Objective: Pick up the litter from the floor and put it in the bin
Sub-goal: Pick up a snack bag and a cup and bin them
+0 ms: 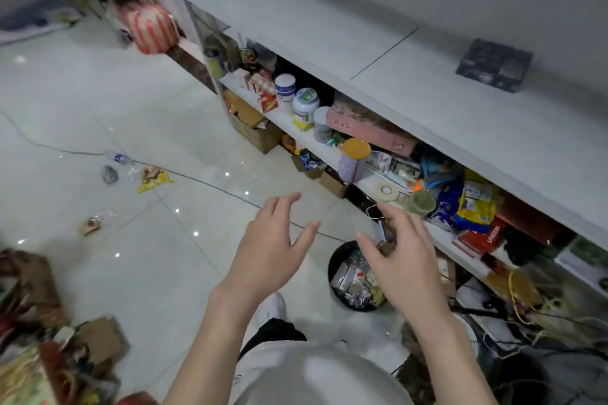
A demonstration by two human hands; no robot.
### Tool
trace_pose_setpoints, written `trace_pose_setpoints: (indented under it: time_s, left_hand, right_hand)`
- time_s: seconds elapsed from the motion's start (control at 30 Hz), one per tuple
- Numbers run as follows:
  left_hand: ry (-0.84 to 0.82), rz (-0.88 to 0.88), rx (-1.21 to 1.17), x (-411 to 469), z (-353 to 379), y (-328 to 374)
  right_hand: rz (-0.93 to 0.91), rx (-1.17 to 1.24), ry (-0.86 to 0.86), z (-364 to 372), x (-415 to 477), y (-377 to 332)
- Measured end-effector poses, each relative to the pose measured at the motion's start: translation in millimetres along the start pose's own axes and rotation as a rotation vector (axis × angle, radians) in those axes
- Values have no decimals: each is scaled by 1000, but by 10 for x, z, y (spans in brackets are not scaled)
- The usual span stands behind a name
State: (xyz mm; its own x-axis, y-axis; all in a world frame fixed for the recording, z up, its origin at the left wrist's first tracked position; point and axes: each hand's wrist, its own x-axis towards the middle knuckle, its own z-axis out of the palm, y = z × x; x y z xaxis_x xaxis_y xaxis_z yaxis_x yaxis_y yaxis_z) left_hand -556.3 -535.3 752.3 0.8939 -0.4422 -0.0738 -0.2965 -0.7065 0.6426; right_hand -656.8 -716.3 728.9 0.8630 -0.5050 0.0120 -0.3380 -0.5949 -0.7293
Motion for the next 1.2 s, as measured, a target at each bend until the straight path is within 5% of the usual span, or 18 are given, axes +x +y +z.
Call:
trace_pose_setpoints:
  time_s: [0.6, 1.2]
  left_hand:
    - [327, -540, -99, -457, -1455, -2299]
    - [411, -889, -115, 150, -2815, -4476]
  right_hand:
    - [-331, -66, -423, 2113, 713, -1921]
    - [-530, -195, -687, 4520, 1806, -3567]
